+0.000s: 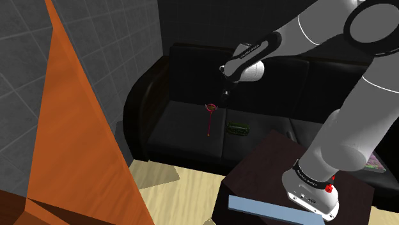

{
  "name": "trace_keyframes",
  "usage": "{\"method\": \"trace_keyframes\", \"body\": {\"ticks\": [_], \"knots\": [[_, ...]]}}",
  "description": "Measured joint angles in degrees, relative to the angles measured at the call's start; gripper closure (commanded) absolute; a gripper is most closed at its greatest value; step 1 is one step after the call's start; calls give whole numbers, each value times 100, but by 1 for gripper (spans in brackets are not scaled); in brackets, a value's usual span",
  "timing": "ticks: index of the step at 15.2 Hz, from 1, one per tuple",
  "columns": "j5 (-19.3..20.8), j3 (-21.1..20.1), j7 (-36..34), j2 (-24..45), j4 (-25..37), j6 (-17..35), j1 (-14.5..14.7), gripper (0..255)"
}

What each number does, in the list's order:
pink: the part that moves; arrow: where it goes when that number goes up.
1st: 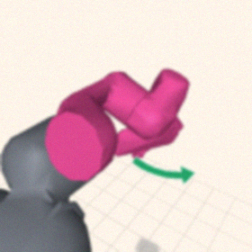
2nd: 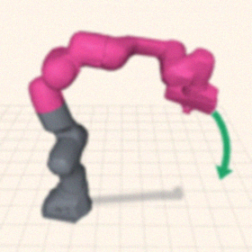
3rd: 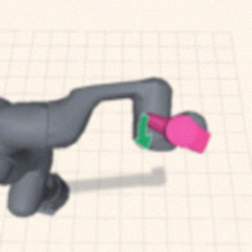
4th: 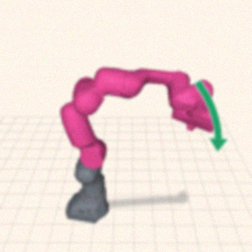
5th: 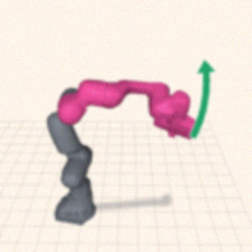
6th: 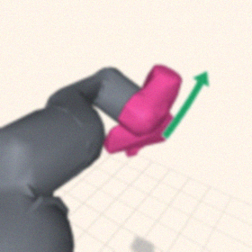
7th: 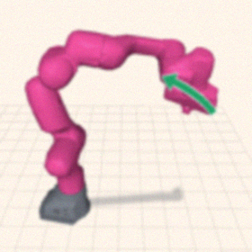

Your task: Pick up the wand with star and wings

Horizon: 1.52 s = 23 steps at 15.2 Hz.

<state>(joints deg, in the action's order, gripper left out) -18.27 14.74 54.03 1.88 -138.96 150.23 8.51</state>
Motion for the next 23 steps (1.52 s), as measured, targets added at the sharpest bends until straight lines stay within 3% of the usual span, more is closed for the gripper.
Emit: {"method": "trace_keyframes", "body": {"ticks": [3,11,12,23], "knots": [[-636,-125,728,735,460,217,-57,0],[-1294,-377,1381,1316,545,649,-242,0],[-1321,-392,1402,1352,561,666,-250,255],[-1310,-384,1392,1343,567,655,-247,255]]}}
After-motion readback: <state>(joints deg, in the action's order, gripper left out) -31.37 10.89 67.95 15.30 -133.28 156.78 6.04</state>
